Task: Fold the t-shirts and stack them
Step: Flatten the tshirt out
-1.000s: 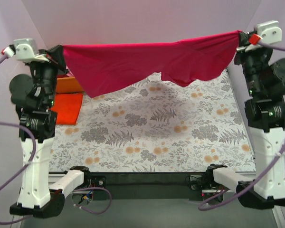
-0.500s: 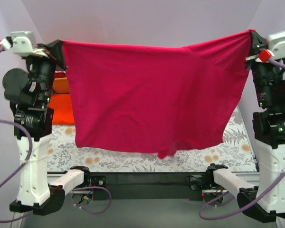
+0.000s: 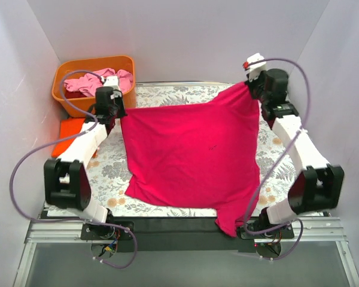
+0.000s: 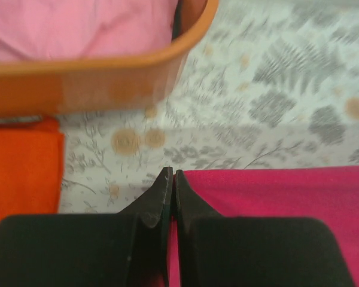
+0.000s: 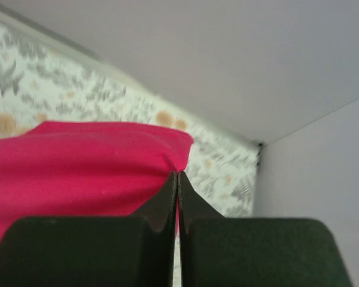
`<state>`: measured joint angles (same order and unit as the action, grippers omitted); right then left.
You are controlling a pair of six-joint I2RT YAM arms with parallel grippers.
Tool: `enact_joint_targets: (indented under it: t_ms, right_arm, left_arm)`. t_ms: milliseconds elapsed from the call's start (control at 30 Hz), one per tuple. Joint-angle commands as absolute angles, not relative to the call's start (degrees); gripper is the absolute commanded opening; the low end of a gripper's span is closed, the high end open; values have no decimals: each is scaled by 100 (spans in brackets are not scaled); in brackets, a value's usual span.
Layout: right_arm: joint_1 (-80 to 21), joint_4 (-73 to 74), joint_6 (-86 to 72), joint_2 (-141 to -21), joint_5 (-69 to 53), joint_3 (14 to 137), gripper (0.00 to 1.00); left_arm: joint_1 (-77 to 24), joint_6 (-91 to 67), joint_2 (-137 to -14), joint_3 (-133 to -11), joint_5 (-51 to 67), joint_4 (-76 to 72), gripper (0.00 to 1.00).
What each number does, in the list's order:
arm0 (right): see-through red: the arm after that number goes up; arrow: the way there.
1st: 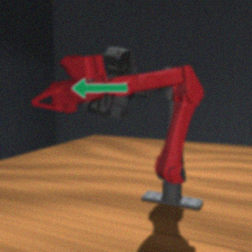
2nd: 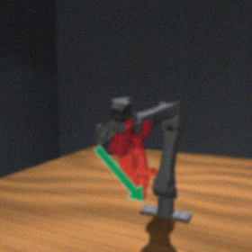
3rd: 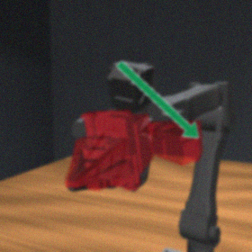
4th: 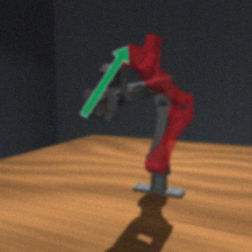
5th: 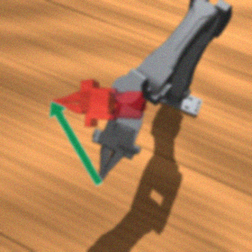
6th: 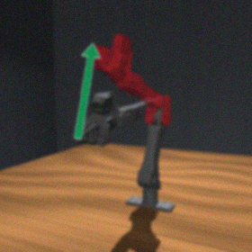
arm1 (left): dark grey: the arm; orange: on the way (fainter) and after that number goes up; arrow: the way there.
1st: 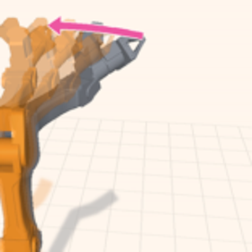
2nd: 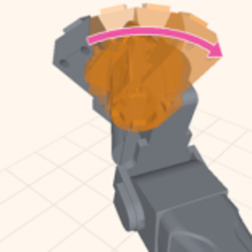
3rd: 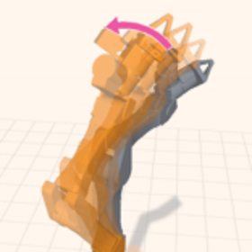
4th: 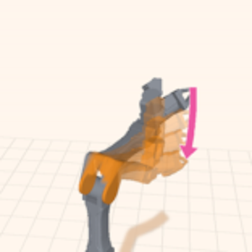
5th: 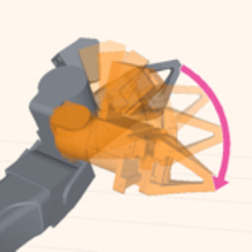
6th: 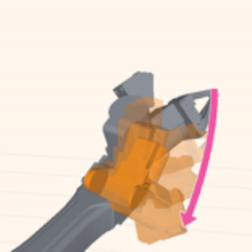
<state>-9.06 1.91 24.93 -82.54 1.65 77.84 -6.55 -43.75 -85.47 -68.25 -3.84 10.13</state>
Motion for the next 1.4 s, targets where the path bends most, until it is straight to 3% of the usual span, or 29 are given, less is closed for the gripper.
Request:
enact_joint_targets:
  t_ms: [0,200,467,900,1367]
  right_arm:
    - [-870,-887,2435,-8715,421,7481,1]
    - [-870,-1248,2496,-9991,711,7716,1]
    - [-800,-1582,2593,-10801,993,8156,1]
    - [-685,-1863,2593,-11153,1073,8271,1]
    - [-677,-1706,2417,-10398,870,7532,1]
  left_arm:
    - [-624,-4421,-9209,-6802,-650,246,0]
    - [-633,-4473,-10659,-7452,-677,62,0]
    - [-624,-4526,-11179,-7779,-387,-719,0]
    - [-624,-4518,-11566,-7954,-422,-993,0]
    - [-633,-4790,-10864,-7542,-255,-326,0]
